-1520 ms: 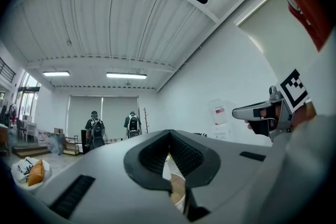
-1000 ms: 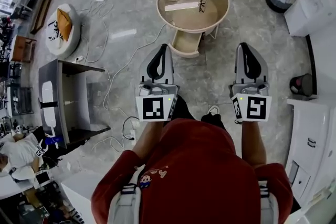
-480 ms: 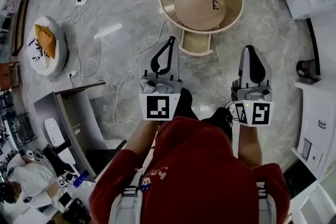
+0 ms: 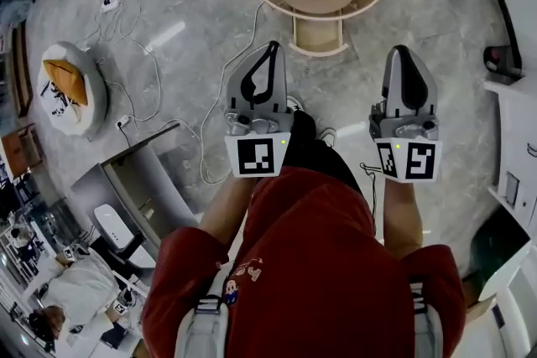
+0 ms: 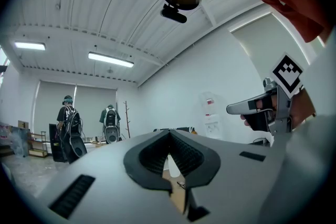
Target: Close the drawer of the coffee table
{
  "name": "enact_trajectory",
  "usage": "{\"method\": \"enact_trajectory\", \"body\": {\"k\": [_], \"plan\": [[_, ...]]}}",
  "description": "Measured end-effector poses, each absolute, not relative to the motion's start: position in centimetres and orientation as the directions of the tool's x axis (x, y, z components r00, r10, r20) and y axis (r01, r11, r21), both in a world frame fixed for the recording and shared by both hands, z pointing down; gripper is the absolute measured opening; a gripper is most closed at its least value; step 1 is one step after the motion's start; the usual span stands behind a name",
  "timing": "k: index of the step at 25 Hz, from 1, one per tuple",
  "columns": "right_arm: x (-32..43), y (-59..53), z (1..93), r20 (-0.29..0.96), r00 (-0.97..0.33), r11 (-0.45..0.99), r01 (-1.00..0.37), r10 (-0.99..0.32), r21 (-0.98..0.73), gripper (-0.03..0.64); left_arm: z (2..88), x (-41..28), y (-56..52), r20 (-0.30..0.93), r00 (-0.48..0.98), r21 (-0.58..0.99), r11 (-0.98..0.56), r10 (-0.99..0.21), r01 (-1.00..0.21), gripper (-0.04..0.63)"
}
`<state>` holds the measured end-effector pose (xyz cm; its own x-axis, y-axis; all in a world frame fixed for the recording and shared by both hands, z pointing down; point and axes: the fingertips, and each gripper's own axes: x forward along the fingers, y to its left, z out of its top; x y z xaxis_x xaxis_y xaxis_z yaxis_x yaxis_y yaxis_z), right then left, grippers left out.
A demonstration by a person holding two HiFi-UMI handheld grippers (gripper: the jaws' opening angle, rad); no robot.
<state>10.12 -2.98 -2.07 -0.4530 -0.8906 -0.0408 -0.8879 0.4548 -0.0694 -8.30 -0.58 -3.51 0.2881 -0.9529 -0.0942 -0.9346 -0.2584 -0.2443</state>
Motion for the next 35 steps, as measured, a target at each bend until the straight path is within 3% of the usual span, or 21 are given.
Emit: {"method": "enact_trajectory", "body": {"k": [12,19,27,35], "plan": [[13.7,0.1,3.1,0.004,-0.444,0.444,-0.896,-0.896,-0.014,0.028,0.2,-4.8,3.9,-0.019,0.277,-0.219,-0.267,-0.961,-0.939,0.012],[11.1,-3.5,6.9,0.089,-0.358,0.36,-0.933,-0.929,0.002,0.029,4.8,-7.5,-2.5,0.006,0.349,-0.152,-0.346,-0.937,-0.926,0.012],[5.0,-9.3,20.2,0.127,-0.272,0.268,-0.962,-0.954,-0.048,0.028,16.9,-11.8,-10.5,-0.006,0.465,-0.157,-0.458,-0.885,-0.875,0.012],[3.7,-6.9,37.5,0.162,-0.243,0.242,-0.97,-0.956,-0.025,0.029,34.0,-14.4,-11.0,-0.042,0.483,-0.221,-0.463,-0.875,-0.858,0.012]]}}
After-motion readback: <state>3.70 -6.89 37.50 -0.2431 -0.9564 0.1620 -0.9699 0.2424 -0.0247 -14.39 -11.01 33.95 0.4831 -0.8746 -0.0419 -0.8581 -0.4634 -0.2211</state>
